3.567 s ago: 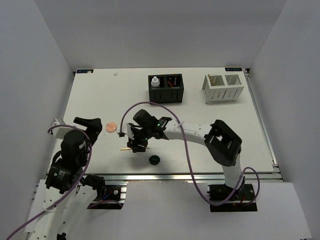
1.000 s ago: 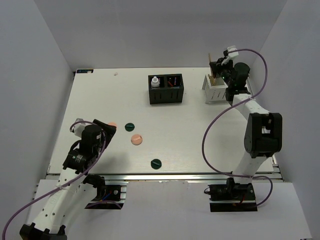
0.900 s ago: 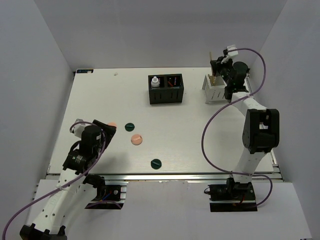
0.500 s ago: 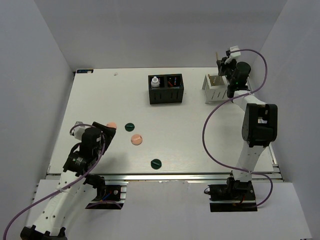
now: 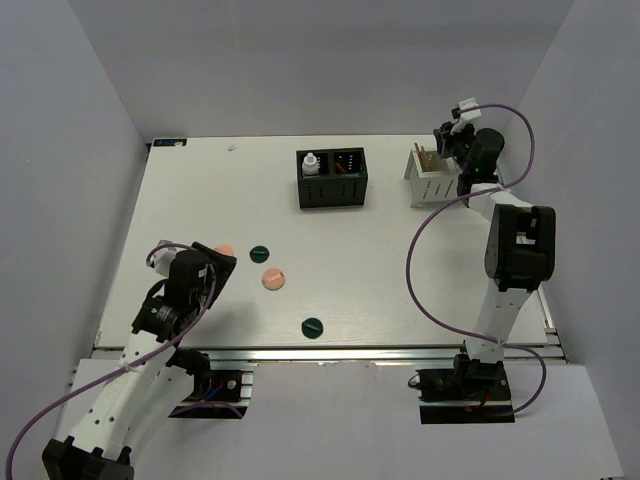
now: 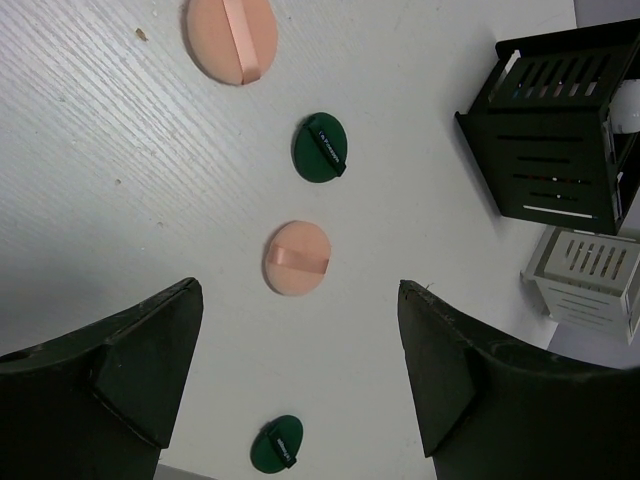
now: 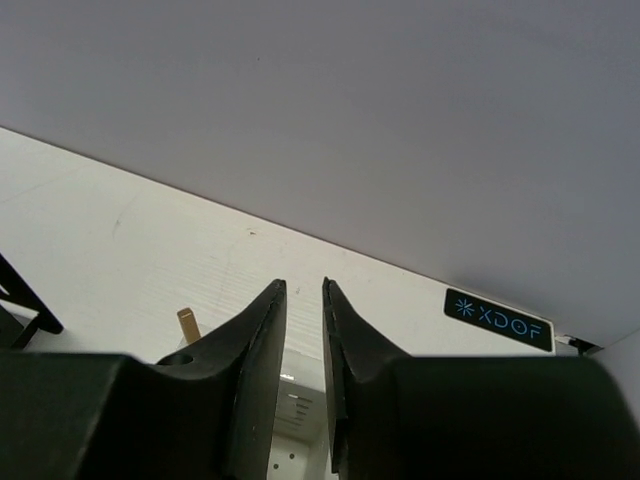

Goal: Organize the makeup

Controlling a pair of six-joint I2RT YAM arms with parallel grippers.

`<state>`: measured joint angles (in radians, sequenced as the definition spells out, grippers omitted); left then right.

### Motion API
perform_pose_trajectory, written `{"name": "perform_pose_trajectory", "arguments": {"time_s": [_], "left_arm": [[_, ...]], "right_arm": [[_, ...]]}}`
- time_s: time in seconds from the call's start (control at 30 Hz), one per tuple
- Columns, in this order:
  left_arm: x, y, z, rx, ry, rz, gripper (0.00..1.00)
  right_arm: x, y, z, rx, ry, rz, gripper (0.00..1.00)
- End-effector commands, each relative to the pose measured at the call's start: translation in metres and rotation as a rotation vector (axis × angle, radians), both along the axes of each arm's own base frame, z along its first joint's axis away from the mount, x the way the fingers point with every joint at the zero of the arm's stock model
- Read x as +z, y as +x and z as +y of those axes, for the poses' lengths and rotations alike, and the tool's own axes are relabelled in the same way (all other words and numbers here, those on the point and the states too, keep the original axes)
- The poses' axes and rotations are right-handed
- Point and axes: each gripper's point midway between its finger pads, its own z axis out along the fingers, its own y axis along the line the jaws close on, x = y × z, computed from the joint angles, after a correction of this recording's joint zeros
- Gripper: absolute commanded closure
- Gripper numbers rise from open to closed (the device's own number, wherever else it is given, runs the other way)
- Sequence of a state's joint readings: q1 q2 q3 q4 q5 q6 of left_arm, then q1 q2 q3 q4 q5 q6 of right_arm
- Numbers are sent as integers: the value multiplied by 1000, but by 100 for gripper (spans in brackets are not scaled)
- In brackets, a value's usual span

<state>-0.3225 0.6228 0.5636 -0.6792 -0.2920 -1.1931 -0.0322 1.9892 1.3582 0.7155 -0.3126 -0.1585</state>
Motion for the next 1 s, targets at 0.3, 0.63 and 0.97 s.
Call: {"name": "perform_pose_trajectory", "arguments": {"time_s": [0.3,0.63,0.97], "left_arm": [[14,15,0,-62,98,-4,48],[-8,72,-14,-371,193,232,40],[1,90,-3,-435,275,211,28]], "right_arm": [[64,-103,87,652,-54,23,58],[-29,-325,223,1204,-267,435,44],[-139,-465,263,1371,-640,728,30]]}}
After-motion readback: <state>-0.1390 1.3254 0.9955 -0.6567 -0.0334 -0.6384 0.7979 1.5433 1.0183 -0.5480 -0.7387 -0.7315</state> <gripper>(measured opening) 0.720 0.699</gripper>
